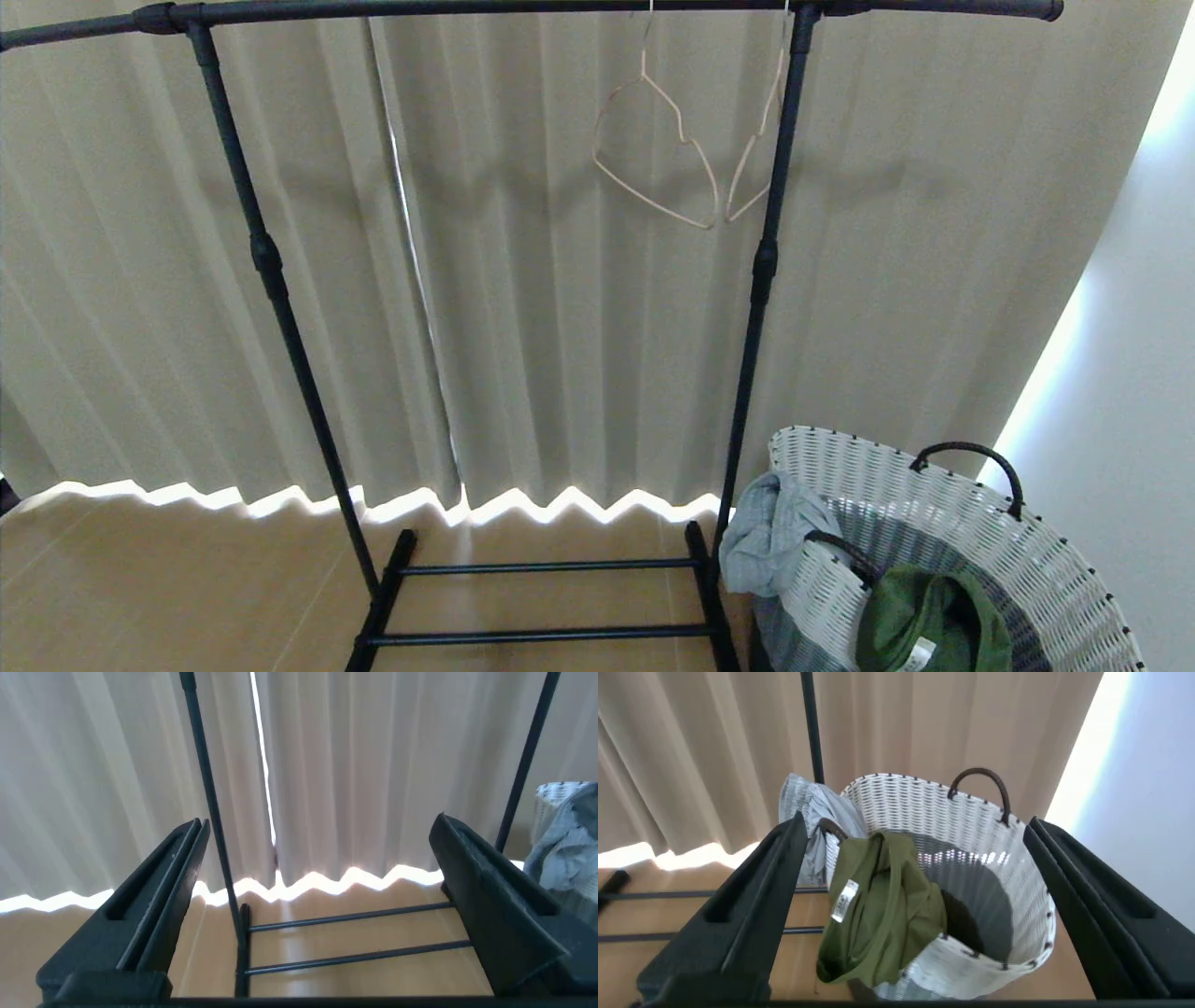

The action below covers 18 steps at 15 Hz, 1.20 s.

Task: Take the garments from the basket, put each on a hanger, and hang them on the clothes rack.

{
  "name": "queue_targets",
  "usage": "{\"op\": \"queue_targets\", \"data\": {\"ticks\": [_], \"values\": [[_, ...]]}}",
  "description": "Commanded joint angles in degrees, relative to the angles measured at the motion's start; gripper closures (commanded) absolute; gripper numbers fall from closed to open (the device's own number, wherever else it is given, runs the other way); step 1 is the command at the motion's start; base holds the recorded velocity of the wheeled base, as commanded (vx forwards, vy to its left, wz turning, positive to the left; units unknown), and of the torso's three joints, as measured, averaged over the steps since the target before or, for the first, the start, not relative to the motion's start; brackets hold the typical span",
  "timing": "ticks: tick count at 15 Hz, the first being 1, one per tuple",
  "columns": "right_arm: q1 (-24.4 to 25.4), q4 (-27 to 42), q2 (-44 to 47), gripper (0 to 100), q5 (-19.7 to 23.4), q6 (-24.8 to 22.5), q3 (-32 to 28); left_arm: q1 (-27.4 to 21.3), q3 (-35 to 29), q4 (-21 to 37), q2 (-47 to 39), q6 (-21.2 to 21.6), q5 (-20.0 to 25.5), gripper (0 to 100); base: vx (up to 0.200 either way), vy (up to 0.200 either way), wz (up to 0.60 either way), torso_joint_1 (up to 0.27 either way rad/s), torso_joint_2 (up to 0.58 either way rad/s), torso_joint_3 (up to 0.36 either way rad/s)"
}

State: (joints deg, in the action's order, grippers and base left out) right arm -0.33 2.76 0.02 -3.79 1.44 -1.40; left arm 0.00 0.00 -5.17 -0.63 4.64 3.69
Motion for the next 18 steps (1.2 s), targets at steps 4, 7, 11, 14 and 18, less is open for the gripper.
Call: {"op": "queue_targets", "data": {"ticks": [4, 7, 11, 14, 18], "values": [[0.0, -0.1, 0.0, 0, 0.0, 0.3, 0.0, 0.0, 0.0, 0.0, 0.0, -0.1, 0.0, 0, 0.050, 0.000, 0.00, 0.001, 0.00, 0.002], [0.0, -0.1, 0.0, 0, 0.0, 0.1, 0.0, 0.0, 0.0, 0.0, -0.1, -0.1, -0.1, 0, 0.200, 0.000, 0.00, 0.001, 0.00, 0.007], [0.0, -0.1, 0.0, 0, 0.0, 0.3, 0.0, 0.0, 0.0, 0.0, -0.1, -0.1, -0.1, 0, 0.200, 0.000, 0.00, 0.024, 0.00, -0.001], [0.0, -0.9, 0.0, 0, -0.6, 0.1, 0.2, 0.0, 0.0, 0.0, -0.1, -0.5, -0.3, 0, 0.000, 0.000, 0.00, 0.000, 0.00, 0.000], [1.3, 7.3, 3.3, 0, -0.3, -6.9, -8.6, 0.0, 0.0, 0.0, -0.1, -0.6, -0.8, 0, 0.000, 0.000, 0.00, 0.000, 0.00, 0.000]]}}
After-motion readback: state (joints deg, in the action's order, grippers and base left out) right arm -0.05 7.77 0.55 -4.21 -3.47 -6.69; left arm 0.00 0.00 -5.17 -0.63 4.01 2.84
